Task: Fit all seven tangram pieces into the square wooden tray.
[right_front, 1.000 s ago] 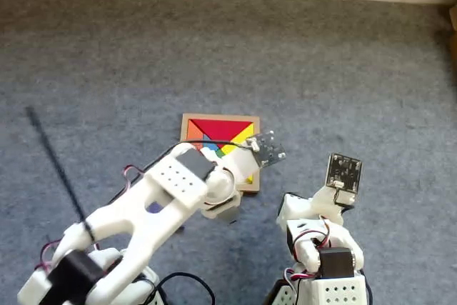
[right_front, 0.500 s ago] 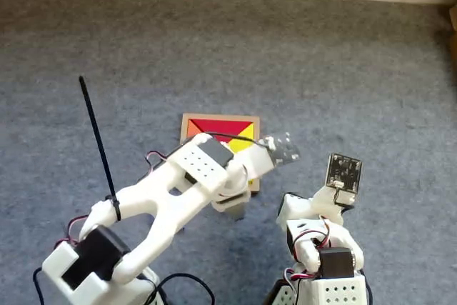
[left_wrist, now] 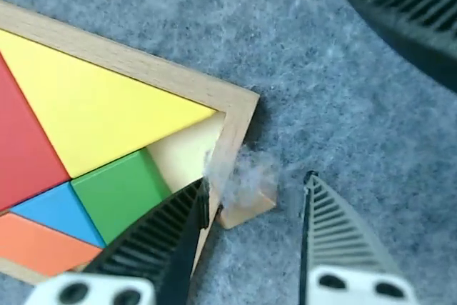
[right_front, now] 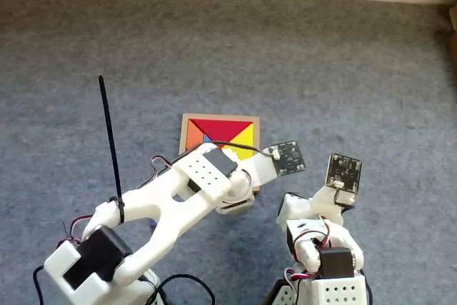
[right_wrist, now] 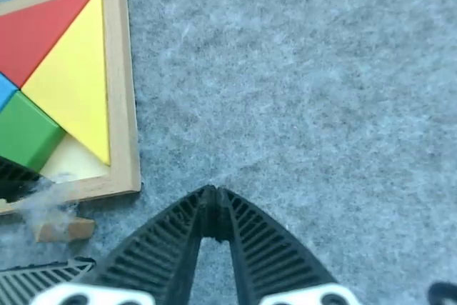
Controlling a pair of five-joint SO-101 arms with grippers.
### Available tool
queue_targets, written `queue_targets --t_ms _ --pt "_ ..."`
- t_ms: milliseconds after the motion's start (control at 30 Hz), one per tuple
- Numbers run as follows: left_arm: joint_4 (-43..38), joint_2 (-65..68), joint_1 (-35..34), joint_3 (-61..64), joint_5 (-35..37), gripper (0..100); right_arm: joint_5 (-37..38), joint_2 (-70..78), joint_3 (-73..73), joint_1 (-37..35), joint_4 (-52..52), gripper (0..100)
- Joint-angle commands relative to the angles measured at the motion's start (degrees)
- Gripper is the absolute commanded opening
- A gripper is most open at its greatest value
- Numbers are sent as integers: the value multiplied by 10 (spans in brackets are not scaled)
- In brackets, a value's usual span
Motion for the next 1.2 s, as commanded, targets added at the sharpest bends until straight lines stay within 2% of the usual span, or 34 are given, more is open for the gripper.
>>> queue_targets --t_ms 0,400,600,700,800,933,1167 --pt "-10 -2 12 7 -6 194 4 -8 90 7 -21 8" --pt "-11 -9 13 2 -4 70 4 -8 90 7 -21 8" --pt "-8 -9 41 -15 -3 26 4 -8 90 7 -21 8" --pt "-7 -9 43 -15 17 44 4 -8 90 7 -21 8" --pt "-7 -9 41 -16 47 100 4 -8 90 8 -21 8" --pt "-7 -3 42 -14 50 174 4 -8 90 8 -21 8" --pt "-11 -2 31 -13 50 181 4 -8 90 8 -21 8"
